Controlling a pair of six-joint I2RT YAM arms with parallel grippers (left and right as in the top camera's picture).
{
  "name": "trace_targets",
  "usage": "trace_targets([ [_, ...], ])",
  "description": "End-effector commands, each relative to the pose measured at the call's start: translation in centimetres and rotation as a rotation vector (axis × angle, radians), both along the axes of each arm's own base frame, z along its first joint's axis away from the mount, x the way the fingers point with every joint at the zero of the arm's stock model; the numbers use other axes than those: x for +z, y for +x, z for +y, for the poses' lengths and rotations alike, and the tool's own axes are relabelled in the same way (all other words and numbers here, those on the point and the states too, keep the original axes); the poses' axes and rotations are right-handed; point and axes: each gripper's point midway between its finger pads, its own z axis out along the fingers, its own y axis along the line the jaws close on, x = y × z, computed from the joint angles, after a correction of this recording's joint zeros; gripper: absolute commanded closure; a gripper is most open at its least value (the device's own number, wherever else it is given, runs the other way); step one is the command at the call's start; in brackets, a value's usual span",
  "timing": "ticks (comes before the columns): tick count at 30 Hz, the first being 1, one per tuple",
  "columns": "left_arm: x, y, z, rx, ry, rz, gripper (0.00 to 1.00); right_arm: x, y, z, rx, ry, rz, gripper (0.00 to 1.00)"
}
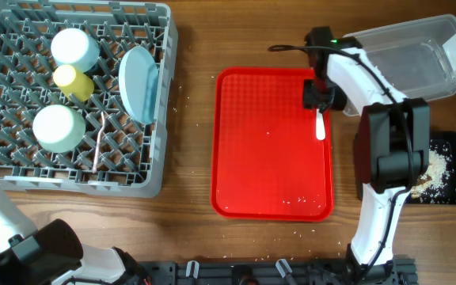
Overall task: Sort waste into correct bins and load items into the dishwasher rack
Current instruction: 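Return the right gripper to the white spoon and grasp it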
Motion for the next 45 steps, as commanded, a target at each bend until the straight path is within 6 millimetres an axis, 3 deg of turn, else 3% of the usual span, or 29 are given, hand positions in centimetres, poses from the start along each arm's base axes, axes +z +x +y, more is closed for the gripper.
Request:
trace_targets([
  [1,0.1,-0.2,0.0,0.018,-0.006,-0.006,0.0,-1.5,-0.4,1.4,0.083,0.083,0.048,0.48],
  [4,0.1,-0.2,0.0,0.018,-0.006,-0.006,0.0,-1.5,-0.3,1.5,0.072,0.085,0.043,0.52],
  [6,0.1,-0.2,0.1,0.018,-0.005,-0.006,0.0,-0.9,-0.5,-0.9,-0.035,-0.057,0.026,0.64],
  [9,0.1,-0.1,0.0,0.014,-0.011,-0.01,0.0,0.2,-1.1,-1.9,-0.098,-0.121,0.04,0.64],
  [13,0.1,-0.1,0.0,0.014,-0.011,-0.01,0.0,1.9,-0.7,-0.4,-0.038,-0.095,0.052,0.66],
  [17,0.1,-0.1,-0.1,0.014,-0.011,-0.009,0.0,0.4,-0.6,1.0,-0.011,-0.031,0.041,0.57],
  [20,0.0,-0.1,-0.1,0.014,-0.011,-0.009,0.0,-0.7,-0.8,2.7,0.036,0.07,0.054,0.59],
  [26,0.0,-0.1,-0.1,0.014,-0.011,-0.009,0.0,-2.0,-1.3,2.5,0.058,0.063,0.061,0.58],
  [29,0.0,-0.1,-0.1,0.014,-0.011,-0.009,0.0,-2.6,-2.2,0.2,0.015,-0.062,0.069,0.59],
  [33,0.1,-0.1,0.0,0.014,-0.011,-0.01,0.0,-1.9,-2.5,-1.5,-0.003,-0.168,0.076,0.62],
  [45,0.1,-0.1,0.0,0.014,-0.011,-0.01,0.0,-1.0,-4.1,-2.9,-0.066,-0.253,0.119,0.58],
])
